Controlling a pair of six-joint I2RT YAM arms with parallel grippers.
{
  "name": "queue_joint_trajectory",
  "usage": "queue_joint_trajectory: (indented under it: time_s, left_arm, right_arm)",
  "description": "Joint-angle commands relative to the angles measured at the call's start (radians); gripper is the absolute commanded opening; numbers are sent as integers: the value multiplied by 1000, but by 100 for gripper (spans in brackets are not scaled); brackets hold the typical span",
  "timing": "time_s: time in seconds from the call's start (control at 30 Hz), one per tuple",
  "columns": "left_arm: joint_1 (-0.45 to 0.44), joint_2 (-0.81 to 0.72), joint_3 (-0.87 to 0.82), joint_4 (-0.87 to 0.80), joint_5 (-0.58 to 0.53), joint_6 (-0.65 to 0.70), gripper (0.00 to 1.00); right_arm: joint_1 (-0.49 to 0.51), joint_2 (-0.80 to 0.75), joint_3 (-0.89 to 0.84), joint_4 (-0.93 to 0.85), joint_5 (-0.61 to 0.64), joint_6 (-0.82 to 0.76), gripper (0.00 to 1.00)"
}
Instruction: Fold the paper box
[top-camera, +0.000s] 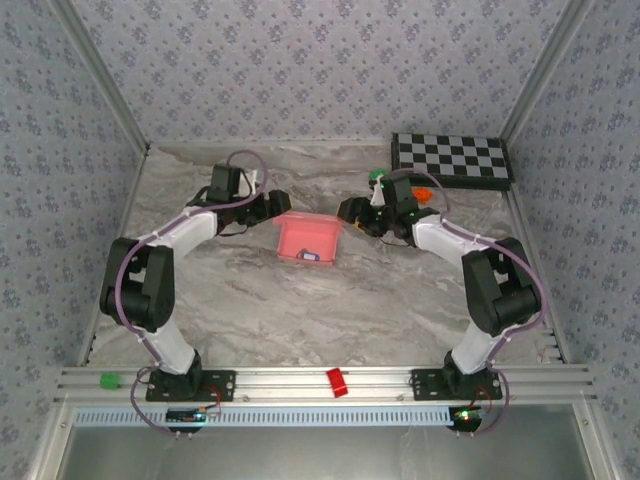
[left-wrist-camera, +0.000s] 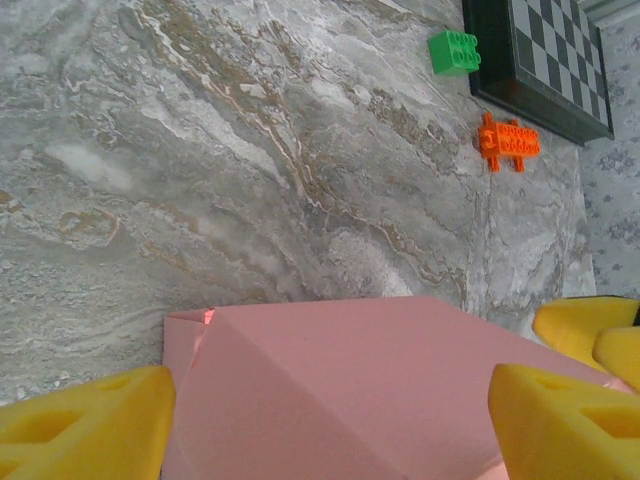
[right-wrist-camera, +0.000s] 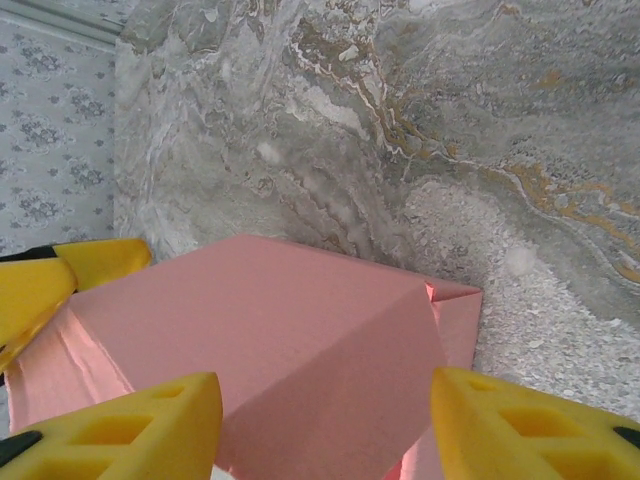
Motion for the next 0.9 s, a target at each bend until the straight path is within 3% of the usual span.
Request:
queue_joint_trajectory:
  time_s: [0.0,0.37,0.67,0.87]
  left_arm:
    - [-10,1,10,37,24,-33,79]
    - [-24,-29,-27,70,0,-76,78]
    - [-34,-87,-93,127,-57,-148,80]
    - [-39,-105,-113,147,-62,-159,80]
  right_arm:
    - [10,20,10,47,-19,57,57]
    - [30,32,-8,122,2,164,57]
    - [62,-14,-97,232,141,309,57]
    - [80,-19,-106,244,177,321,57]
